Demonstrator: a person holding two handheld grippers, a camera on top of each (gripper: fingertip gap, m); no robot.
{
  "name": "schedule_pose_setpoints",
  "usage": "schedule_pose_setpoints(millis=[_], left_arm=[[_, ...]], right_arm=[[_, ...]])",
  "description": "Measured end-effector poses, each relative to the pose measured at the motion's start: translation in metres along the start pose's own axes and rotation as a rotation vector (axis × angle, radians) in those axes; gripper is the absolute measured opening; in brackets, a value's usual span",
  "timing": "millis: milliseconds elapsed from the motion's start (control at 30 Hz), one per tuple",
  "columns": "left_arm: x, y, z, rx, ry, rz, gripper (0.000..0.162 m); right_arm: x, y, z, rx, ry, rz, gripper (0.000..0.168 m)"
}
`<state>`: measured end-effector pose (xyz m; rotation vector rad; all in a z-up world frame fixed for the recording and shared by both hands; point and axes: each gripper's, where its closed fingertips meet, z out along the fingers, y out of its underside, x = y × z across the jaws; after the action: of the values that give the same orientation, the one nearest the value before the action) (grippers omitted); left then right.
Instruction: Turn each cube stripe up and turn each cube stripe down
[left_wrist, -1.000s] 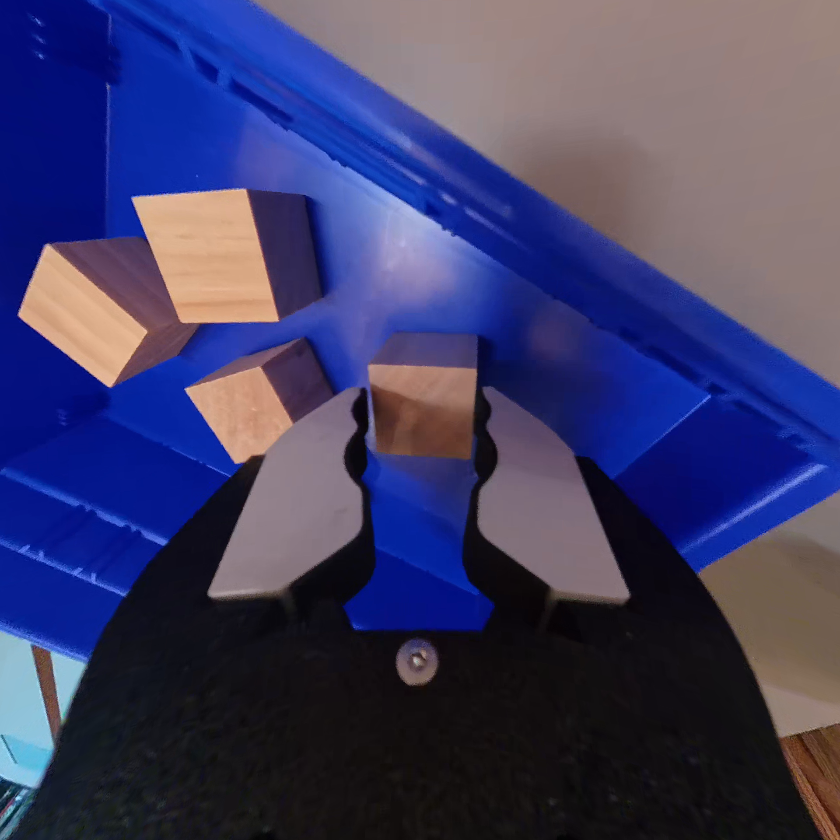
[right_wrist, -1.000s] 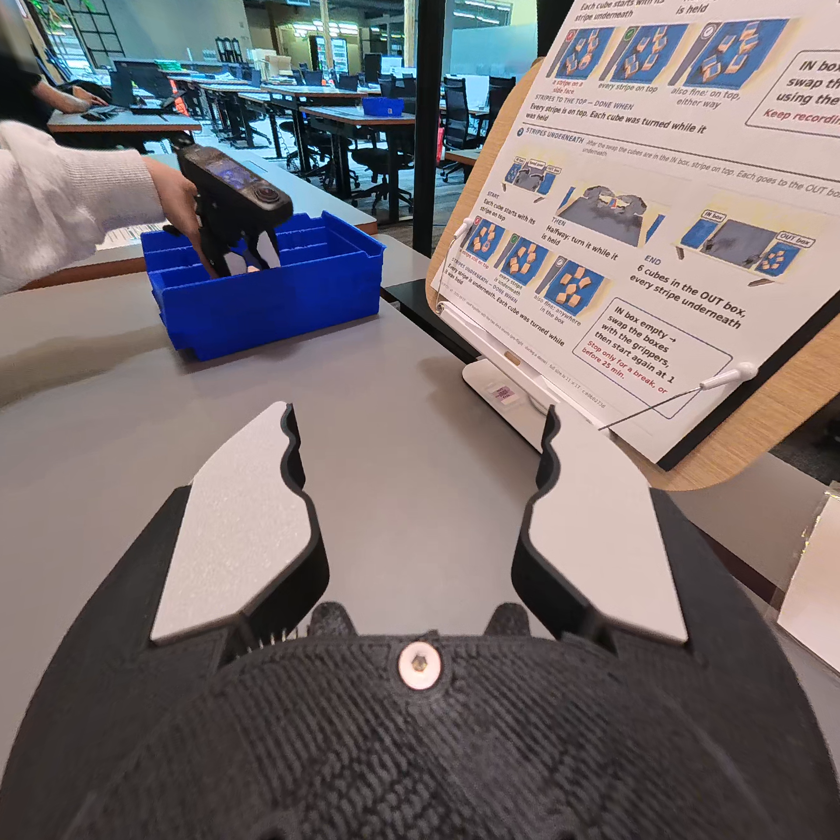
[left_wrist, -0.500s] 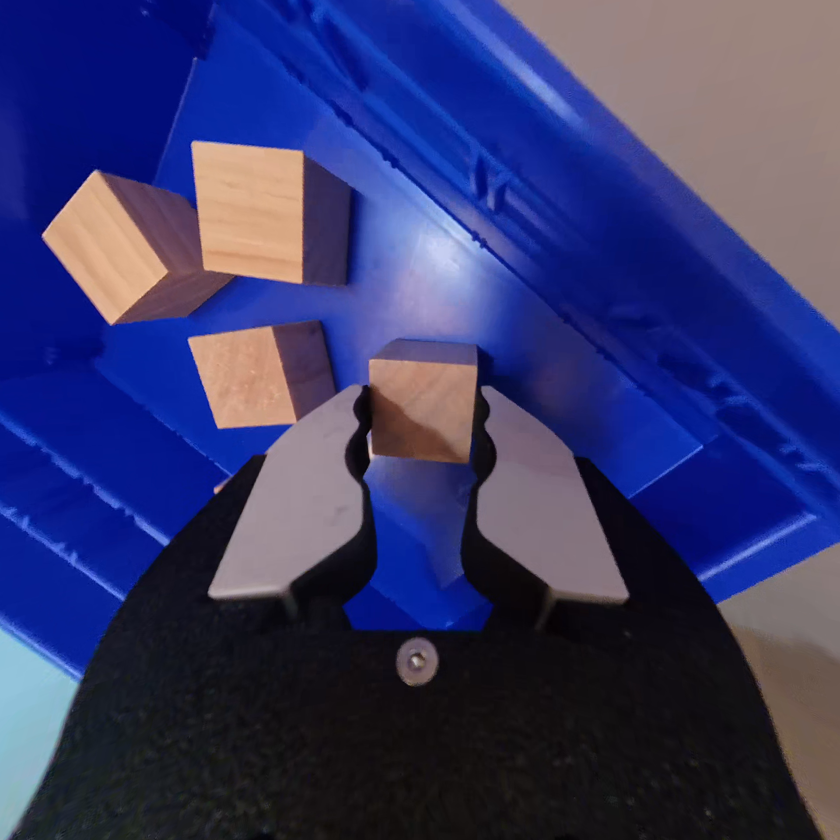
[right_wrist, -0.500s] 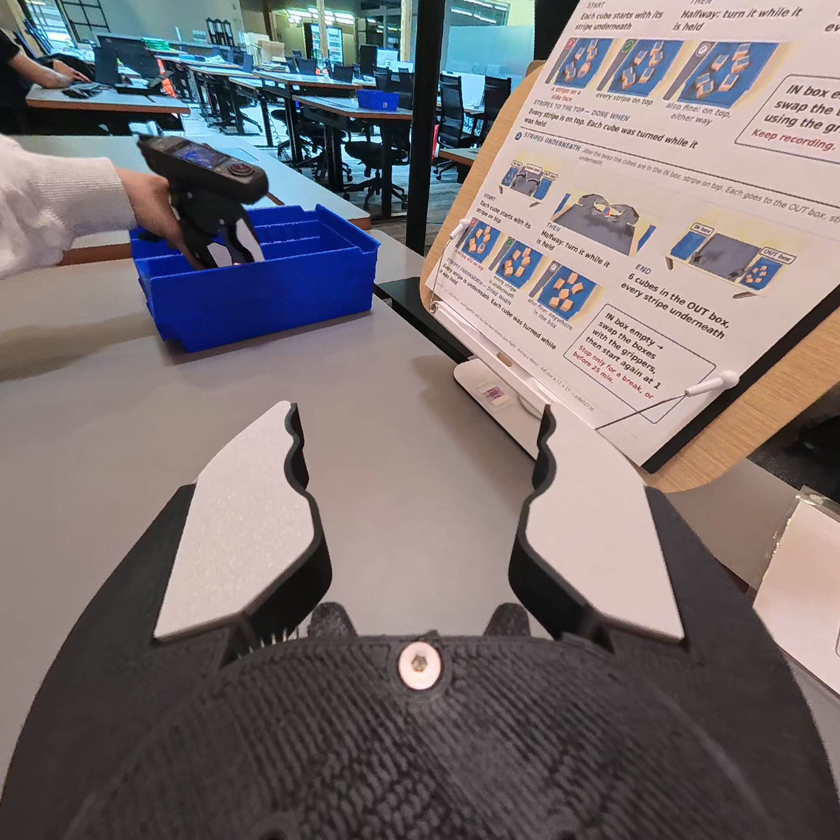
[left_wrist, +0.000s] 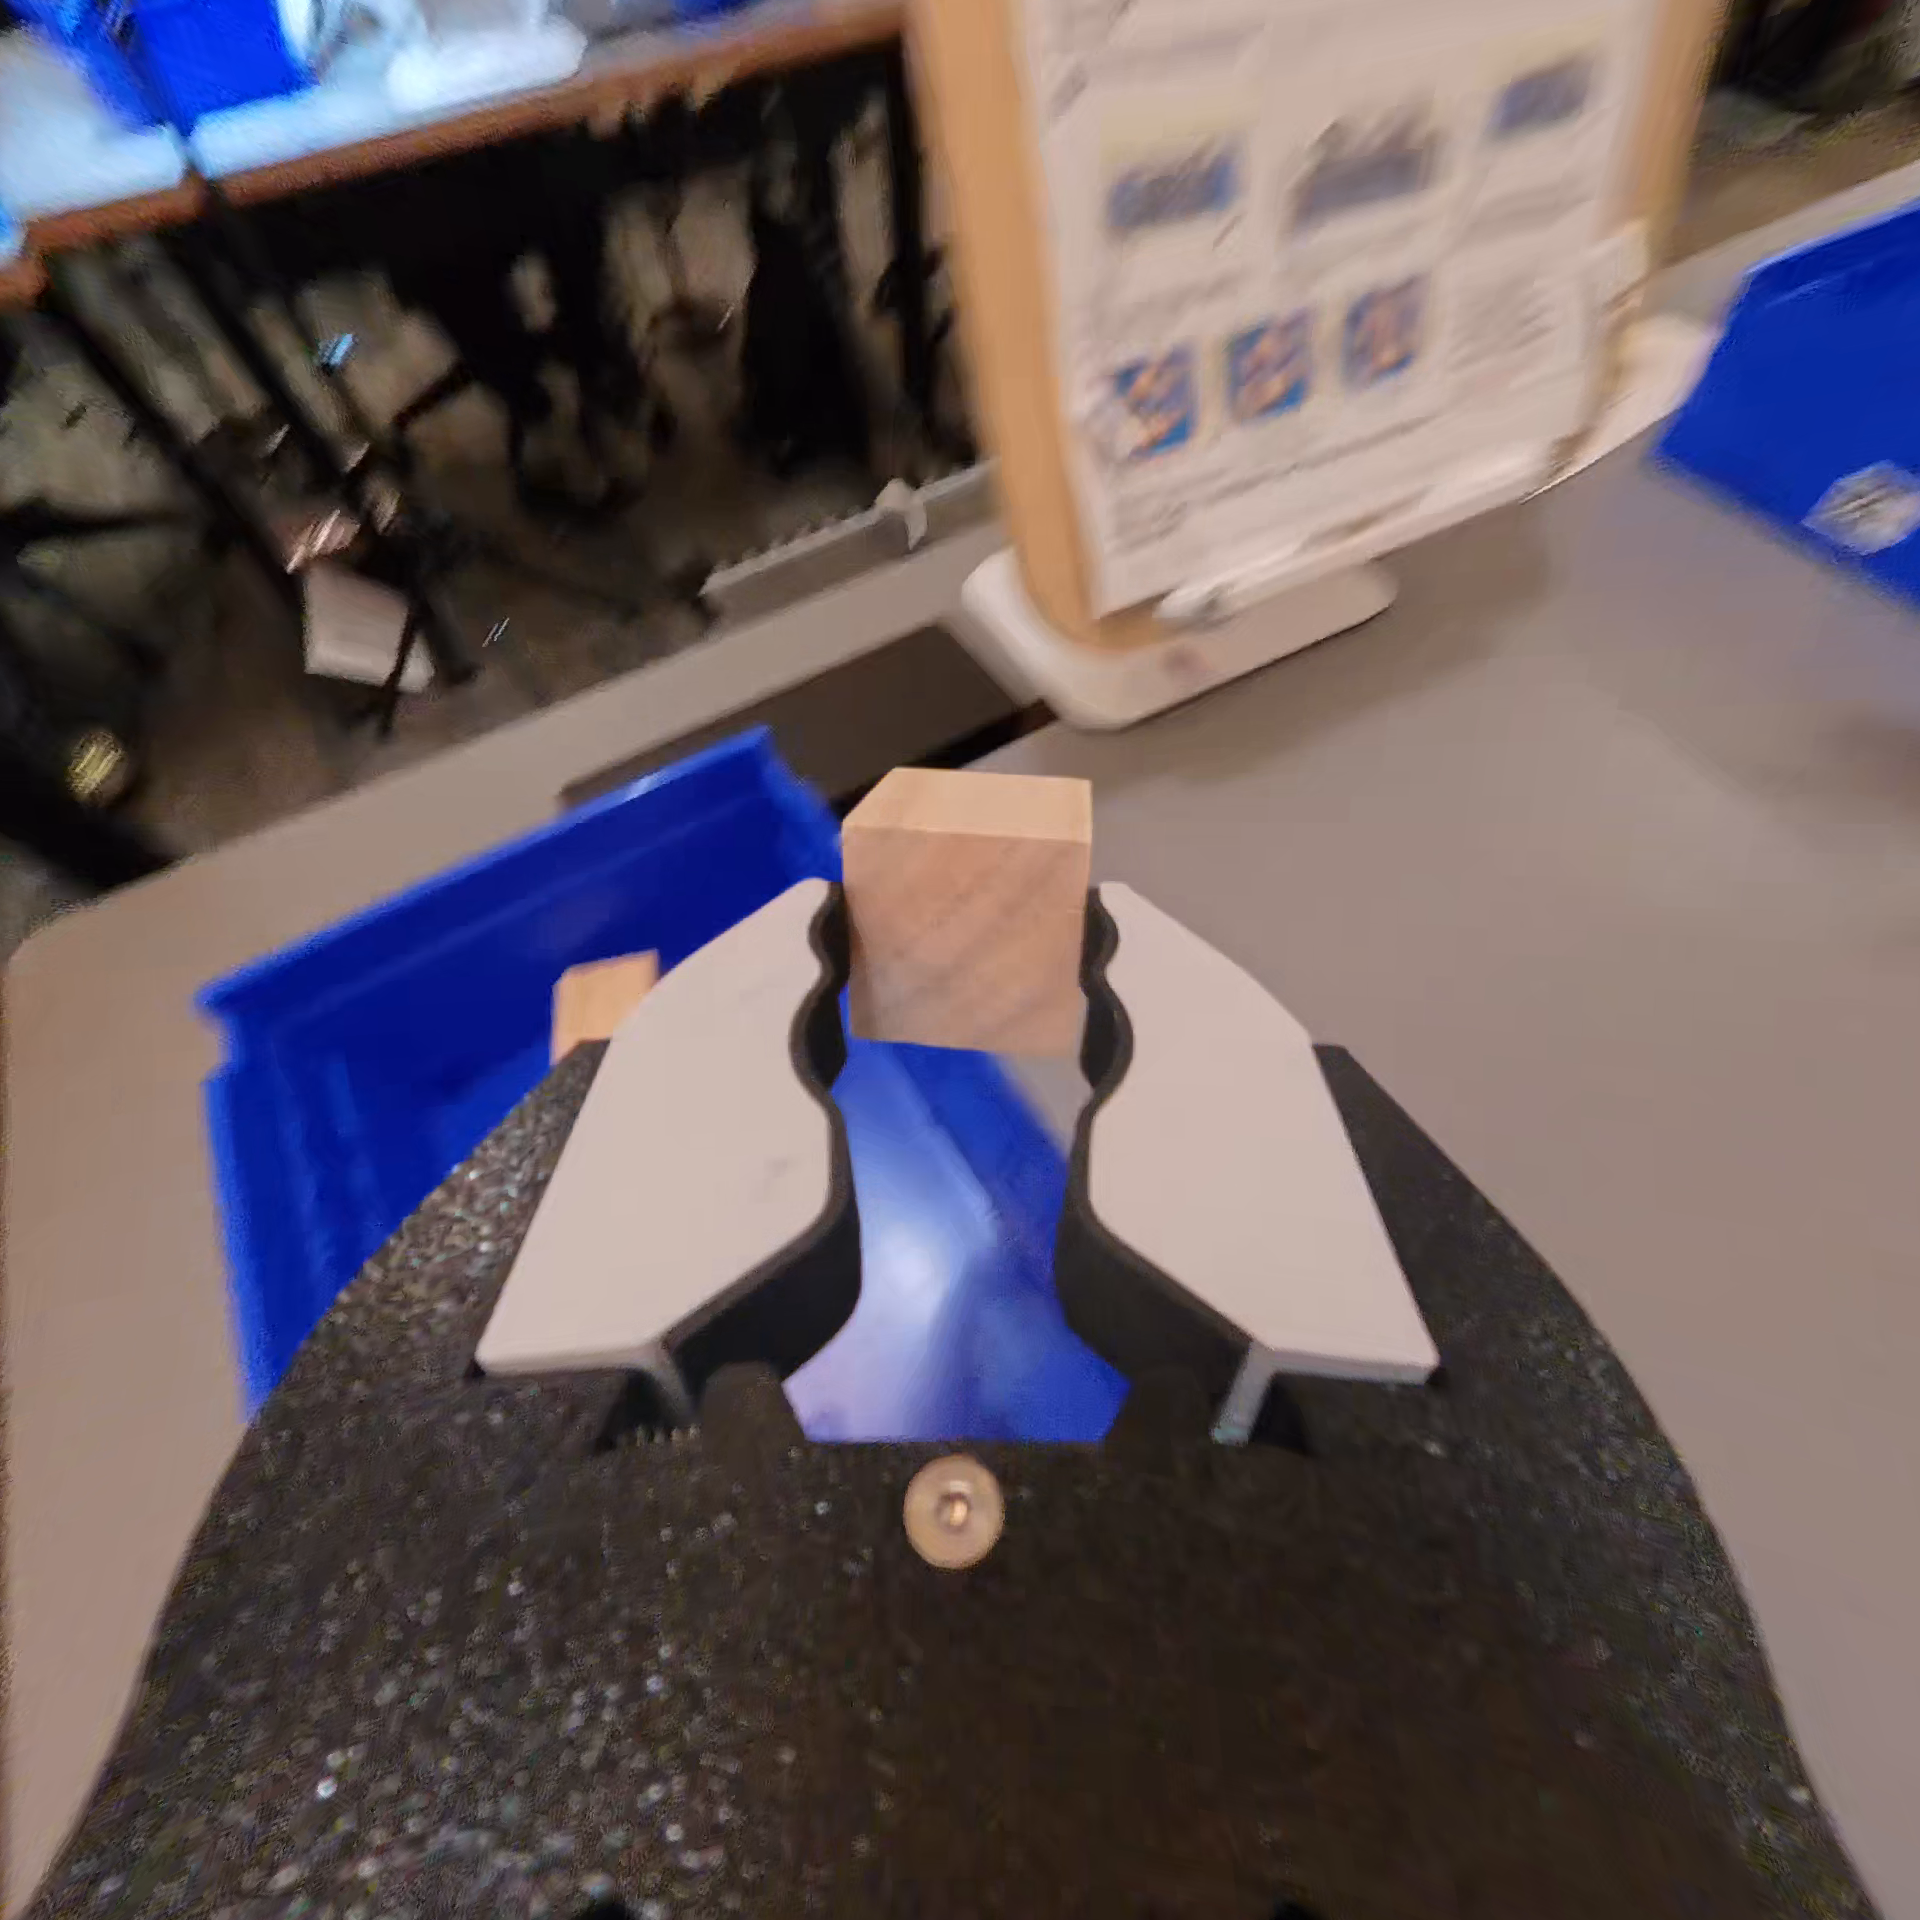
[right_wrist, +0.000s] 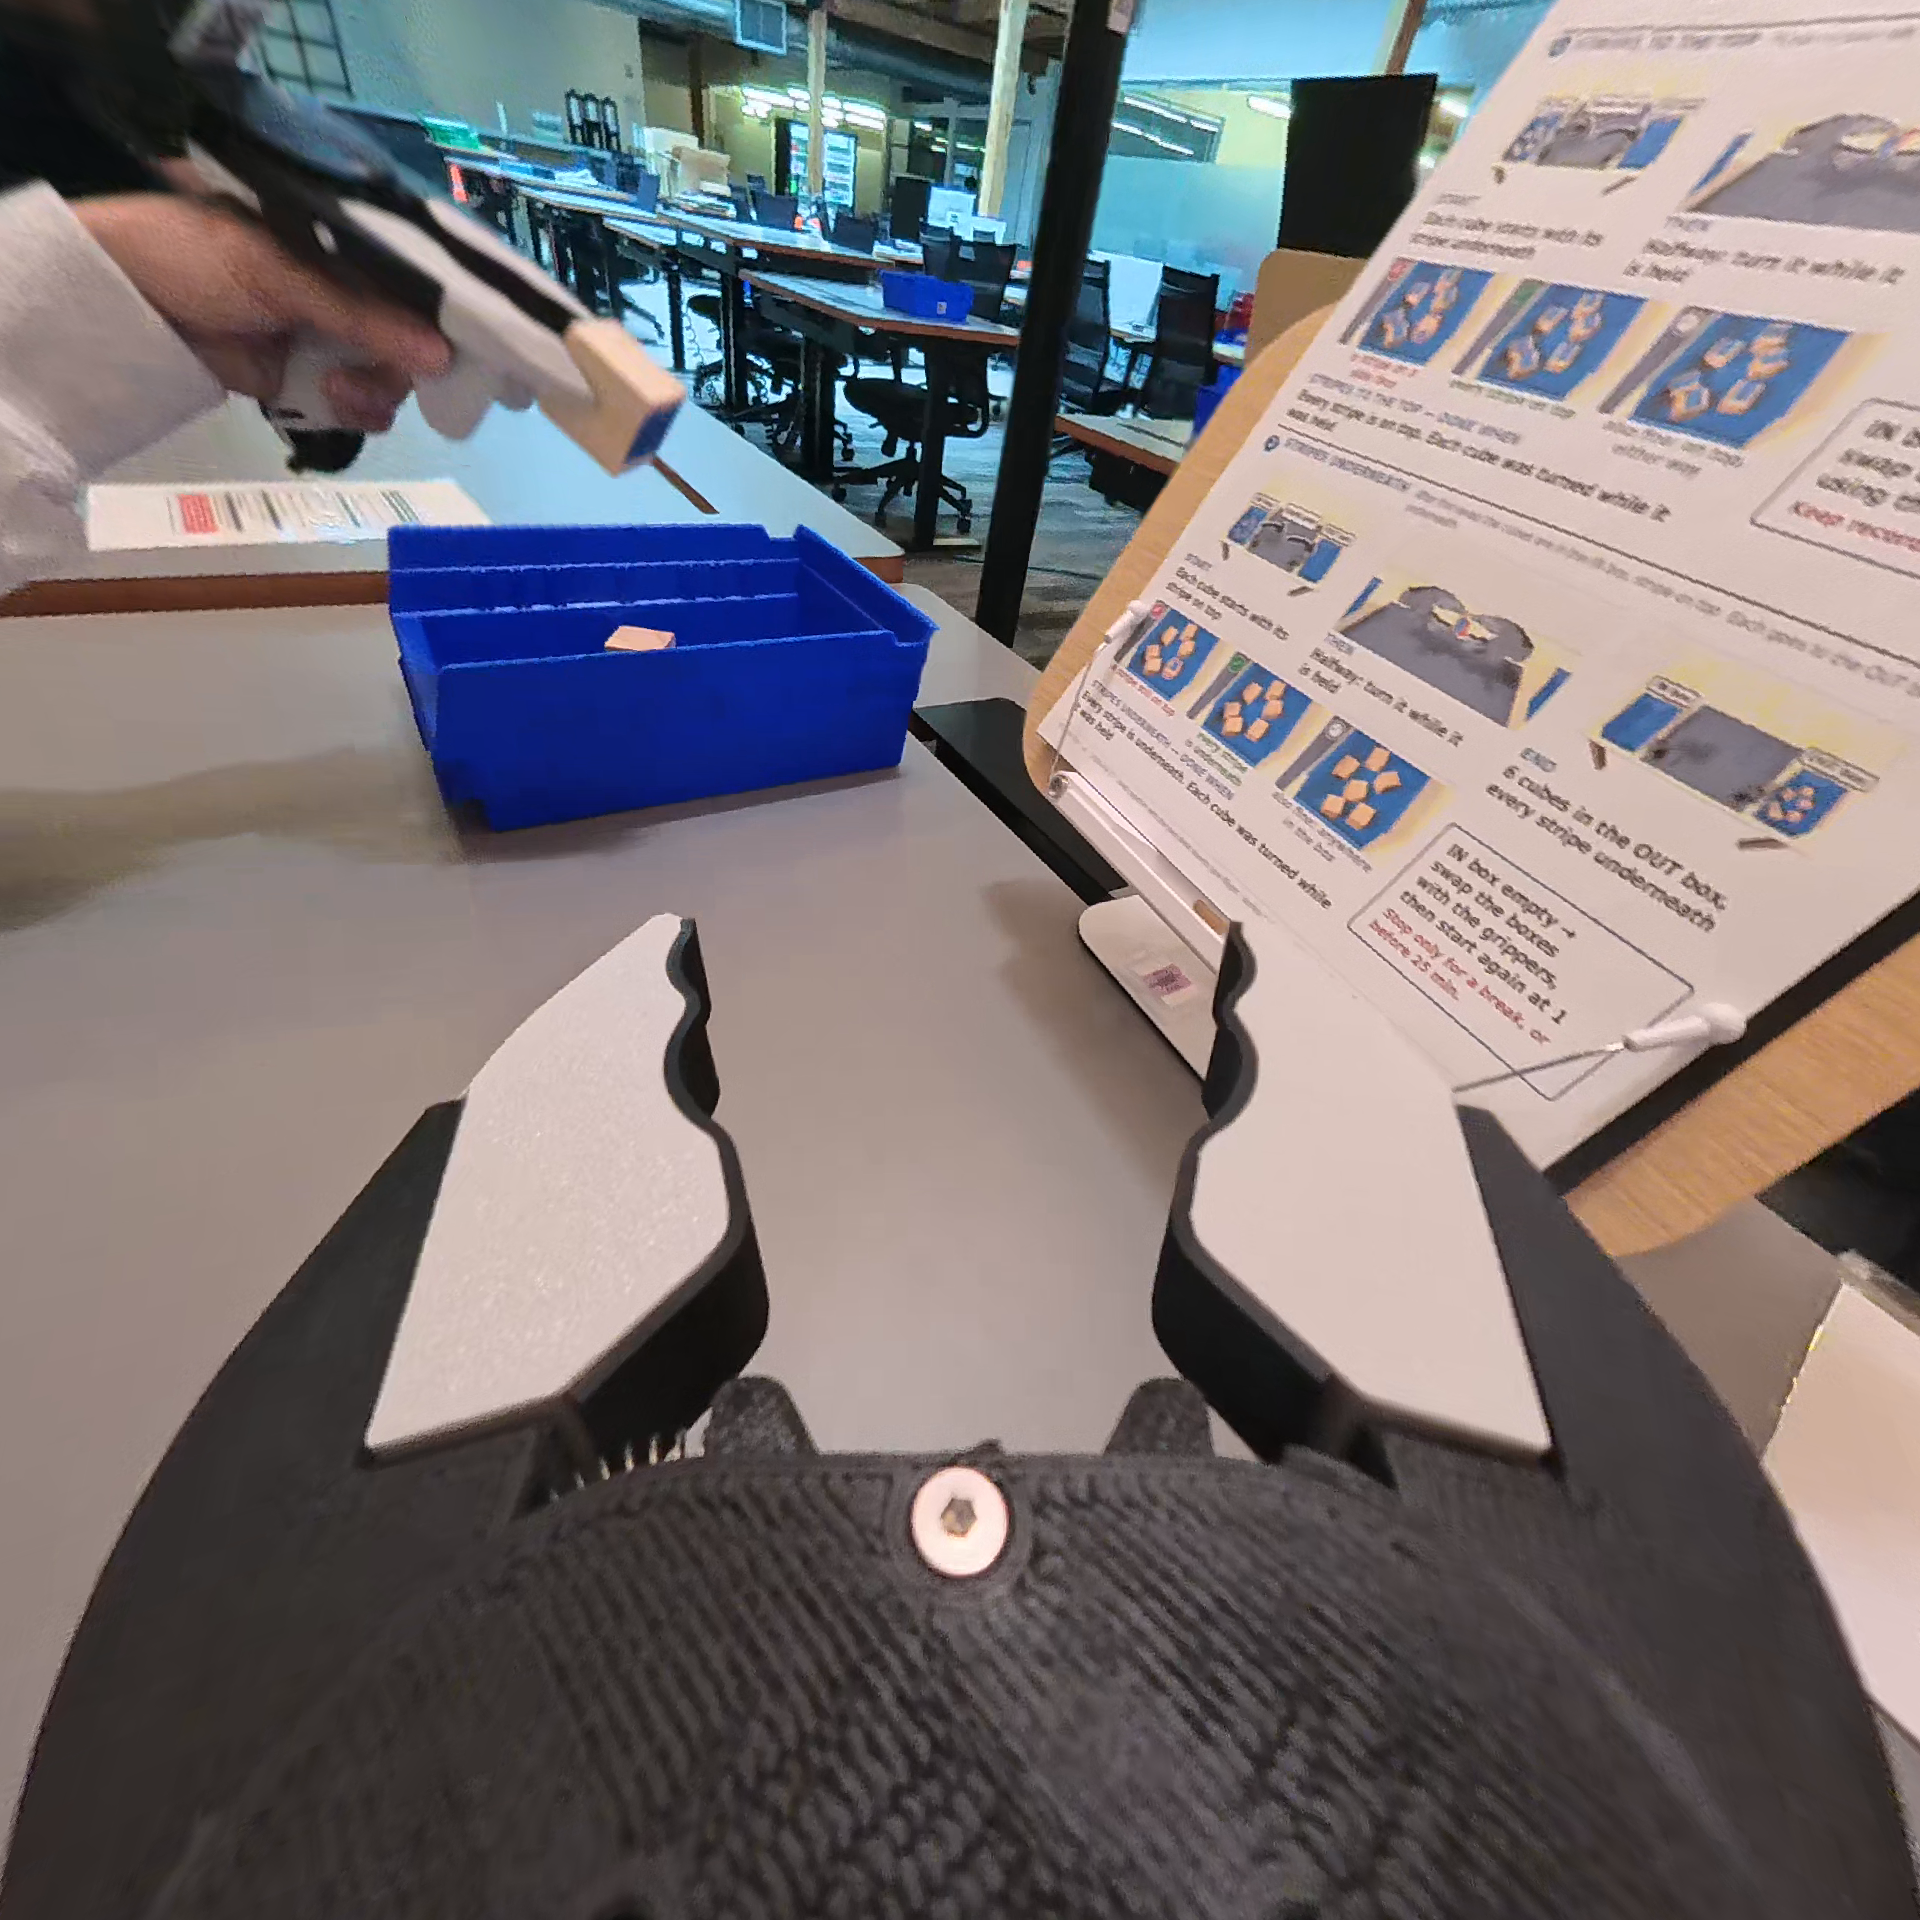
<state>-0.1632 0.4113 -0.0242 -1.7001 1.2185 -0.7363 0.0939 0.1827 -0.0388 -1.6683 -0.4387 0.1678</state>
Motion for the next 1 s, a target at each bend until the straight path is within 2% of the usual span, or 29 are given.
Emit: schedule_pose_setpoints(millis=[33,200,333,533,633,867,1000], left_arm=[[0.020,-0.015,-0.002,0.053,0.069,0.003,0.042],[0.113,-0.065,-0.006,0.263,0.450,-0.066,0.042],[0.168,-0.081,0.001,0.344,0.692,-0.149,0.042],[0.222,-0.095,0.011,0.416,0.979,-0.301,0.042],[0.249,-0.094,0.019,0.401,1.070,-0.338,0.042],[0.297,-0.075,0.044,0.284,1.201,-0.353,0.042],[0.302,-0.069,0.052,0.305,1.242,-0.357,0.042]], right_arm=[[-0.003,-0.002,0.002,0.003,-0.003,-0.014,0.094],[-0.022,-0.018,0.011,0.076,-0.044,-0.055,0.089],[-0.034,-0.027,0.013,0.103,-0.049,-0.119,0.088],[-0.051,-0.055,0.005,0.217,-0.042,-0.255,0.083],[-0.062,-0.065,0.000,0.269,-0.040,-0.372,0.082],[-0.067,-0.057,-0.012,0.190,-0.017,-0.665,0.081],[-0.066,-0.054,-0.019,0.181,-0.063,-0.618,0.079]])
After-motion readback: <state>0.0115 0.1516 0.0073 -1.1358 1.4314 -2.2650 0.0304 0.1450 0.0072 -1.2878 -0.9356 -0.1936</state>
